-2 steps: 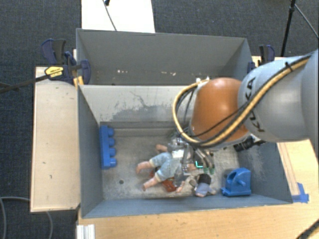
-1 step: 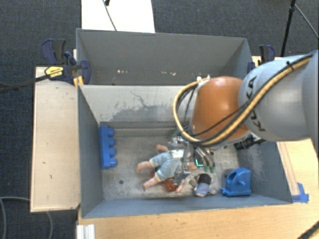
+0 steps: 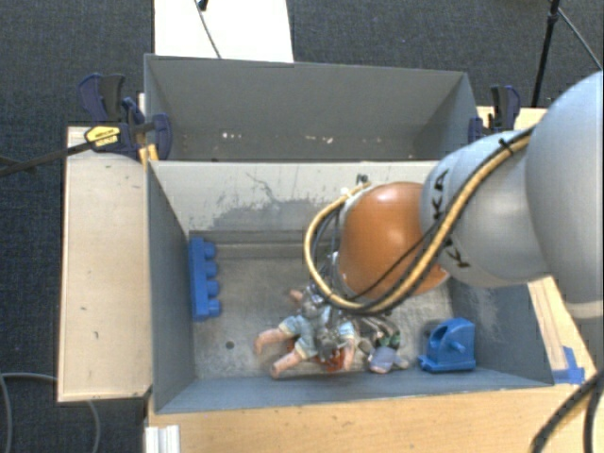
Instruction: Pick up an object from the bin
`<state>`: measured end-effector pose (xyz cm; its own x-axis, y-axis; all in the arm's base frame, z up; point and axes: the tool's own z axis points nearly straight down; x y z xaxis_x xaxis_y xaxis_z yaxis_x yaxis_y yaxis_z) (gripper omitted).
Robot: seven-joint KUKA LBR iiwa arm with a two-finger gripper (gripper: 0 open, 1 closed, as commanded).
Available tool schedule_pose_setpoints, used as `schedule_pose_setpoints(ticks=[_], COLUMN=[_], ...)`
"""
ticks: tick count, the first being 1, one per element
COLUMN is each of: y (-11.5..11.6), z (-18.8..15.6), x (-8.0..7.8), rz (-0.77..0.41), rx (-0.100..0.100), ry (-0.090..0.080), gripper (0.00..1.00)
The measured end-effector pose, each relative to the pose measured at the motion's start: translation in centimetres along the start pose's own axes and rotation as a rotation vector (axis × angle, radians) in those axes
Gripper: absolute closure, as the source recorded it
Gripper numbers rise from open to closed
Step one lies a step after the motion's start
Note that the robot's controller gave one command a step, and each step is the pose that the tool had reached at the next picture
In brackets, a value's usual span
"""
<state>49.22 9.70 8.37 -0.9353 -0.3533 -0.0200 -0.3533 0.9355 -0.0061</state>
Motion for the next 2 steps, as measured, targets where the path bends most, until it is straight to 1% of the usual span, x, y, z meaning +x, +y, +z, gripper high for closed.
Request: schedule_pose_setpoints(ticks=[1, 2], y=[0.0, -0.8], z=[0.0, -12.7], x=[0.0, -1.7], rz=[0.001, -0.117], rx=[0.000, -0.007], ry=[0.000, 0.017], gripper=[1.00, 1.00])
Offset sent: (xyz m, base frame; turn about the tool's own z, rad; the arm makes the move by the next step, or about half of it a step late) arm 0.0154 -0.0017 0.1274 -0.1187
